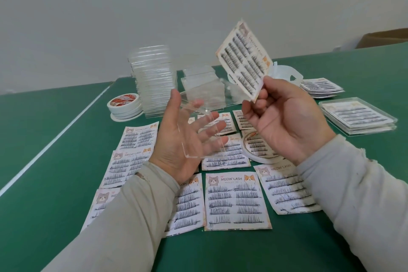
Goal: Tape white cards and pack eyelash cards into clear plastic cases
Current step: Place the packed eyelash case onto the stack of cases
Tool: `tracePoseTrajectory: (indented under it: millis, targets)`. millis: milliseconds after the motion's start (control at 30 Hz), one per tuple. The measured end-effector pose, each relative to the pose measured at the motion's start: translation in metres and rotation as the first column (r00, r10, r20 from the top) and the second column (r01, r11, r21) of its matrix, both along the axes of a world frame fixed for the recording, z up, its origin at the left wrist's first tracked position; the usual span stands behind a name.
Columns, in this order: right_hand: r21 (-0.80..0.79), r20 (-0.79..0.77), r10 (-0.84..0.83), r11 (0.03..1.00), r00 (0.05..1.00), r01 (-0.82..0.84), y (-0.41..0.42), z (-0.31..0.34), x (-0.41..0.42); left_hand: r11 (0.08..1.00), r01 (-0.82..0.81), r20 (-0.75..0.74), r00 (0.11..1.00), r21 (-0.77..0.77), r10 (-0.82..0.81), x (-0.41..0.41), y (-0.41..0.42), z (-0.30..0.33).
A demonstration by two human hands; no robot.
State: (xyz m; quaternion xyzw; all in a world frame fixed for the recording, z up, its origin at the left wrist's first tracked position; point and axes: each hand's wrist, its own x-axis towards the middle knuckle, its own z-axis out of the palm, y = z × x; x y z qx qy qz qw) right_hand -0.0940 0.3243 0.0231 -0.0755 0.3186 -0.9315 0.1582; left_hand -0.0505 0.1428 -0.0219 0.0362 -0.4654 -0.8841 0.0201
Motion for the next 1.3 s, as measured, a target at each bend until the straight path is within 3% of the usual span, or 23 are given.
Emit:
tracePoseTrajectory:
  millis: [267, 500, 567, 667, 733, 833, 1067, 1300]
  targets:
    - [-0.012, -0.019, -0.064, 0.998, 0.998, 0.064, 0.004, 0.003, -0.003, 0.990, 0.135, 0.058, 0.989, 0.028, -0.136, -0.002, 0.000, -0.003]
    - [0.032, -0.053, -0.082, 0.996, 0.995, 0.083, 0.005, 0.002, -0.003, 0.986, 0.150, 0.085, 0.984, 0.077, -0.156, 0.000, -0.001, 0.001]
    - [0.098, -0.139, -0.068, 0.992, 0.988, 0.082, 0.007, 0.002, -0.002, 0.985, 0.113, 0.063, 0.990, 0.130, -0.122, -0.001, -0.003, 0.000]
    - [0.329, -0.348, 0.030, 0.940, 0.937, 0.092, 0.007, -0.004, 0.002, 0.970, 0.102, -0.033, 0.995, 0.220, -0.097, -0.001, -0.005, -0.003]
    - [0.427, -0.413, 0.106, 0.900, 0.904, 0.090, 0.002, -0.010, 0.005, 0.972, 0.120, -0.108, 0.989, 0.201, -0.100, -0.001, -0.006, -0.004]
    - [0.500, -0.446, 0.125, 0.856, 0.886, 0.130, -0.004, -0.017, 0.008, 0.979, 0.144, -0.140, 0.982, 0.144, -0.124, -0.001, -0.006, -0.005]
    - [0.594, -0.519, 0.224, 0.788, 0.825, 0.160, -0.004, -0.020, 0.009, 0.961, 0.197, -0.158, 0.973, 0.195, -0.168, -0.001, -0.007, -0.006]
    - [0.646, -0.503, 0.213, 0.737, 0.837, 0.201, -0.008, -0.017, 0.012, 0.952, 0.241, -0.146, 0.966, 0.187, -0.216, -0.002, -0.008, -0.006]
